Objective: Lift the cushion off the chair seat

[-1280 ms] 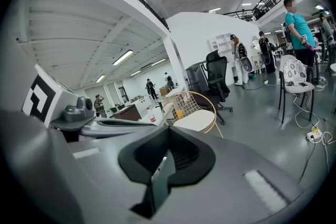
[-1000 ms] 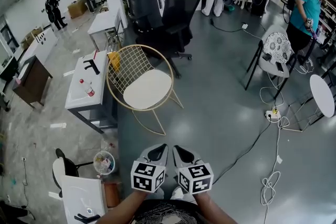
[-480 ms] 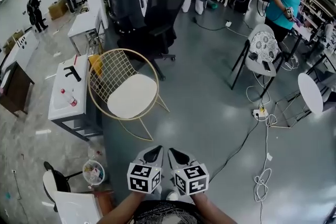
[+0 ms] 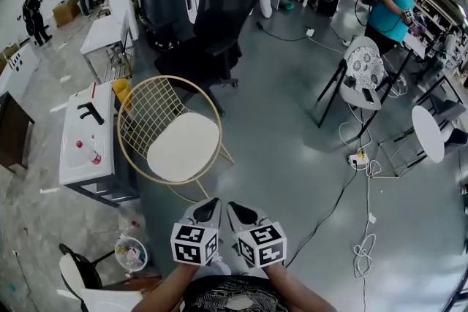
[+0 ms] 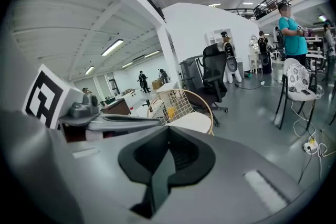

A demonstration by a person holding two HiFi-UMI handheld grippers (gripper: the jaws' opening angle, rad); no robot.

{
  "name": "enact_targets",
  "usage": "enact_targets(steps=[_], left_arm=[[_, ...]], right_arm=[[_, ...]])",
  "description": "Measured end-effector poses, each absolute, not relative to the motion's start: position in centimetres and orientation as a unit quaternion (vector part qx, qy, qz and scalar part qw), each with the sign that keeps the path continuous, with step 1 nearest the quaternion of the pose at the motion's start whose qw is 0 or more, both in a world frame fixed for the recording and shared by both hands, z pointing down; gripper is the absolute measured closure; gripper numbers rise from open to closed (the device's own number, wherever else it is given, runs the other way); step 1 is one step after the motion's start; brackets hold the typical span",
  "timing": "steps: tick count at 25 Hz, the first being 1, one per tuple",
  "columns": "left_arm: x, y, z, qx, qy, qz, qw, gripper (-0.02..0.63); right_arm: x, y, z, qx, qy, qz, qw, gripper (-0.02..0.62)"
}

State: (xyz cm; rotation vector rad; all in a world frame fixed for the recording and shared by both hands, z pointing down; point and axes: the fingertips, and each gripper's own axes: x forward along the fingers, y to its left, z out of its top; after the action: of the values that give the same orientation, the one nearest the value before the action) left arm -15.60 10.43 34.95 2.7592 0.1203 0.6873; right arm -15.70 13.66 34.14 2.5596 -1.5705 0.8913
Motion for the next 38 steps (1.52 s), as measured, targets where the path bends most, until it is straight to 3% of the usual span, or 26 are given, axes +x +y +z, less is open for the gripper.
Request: enact_targets(steps=[21, 38], left_arm=[[-11.6, 5.1, 36.2, 0.952, 0.062, 0.25, 0.162, 0.615], [3.8, 6.6, 39.4, 0.944, -0.073, 0.266, 0.179, 0.614]], right_arm=[[-11.2, 9.1, 34.6, 0.833, -0.469, 0.292, 0.016, 0.597], [6.4, 11.3, 38.1, 0.761, -0.573, 0.304, 0.007, 0.597]])
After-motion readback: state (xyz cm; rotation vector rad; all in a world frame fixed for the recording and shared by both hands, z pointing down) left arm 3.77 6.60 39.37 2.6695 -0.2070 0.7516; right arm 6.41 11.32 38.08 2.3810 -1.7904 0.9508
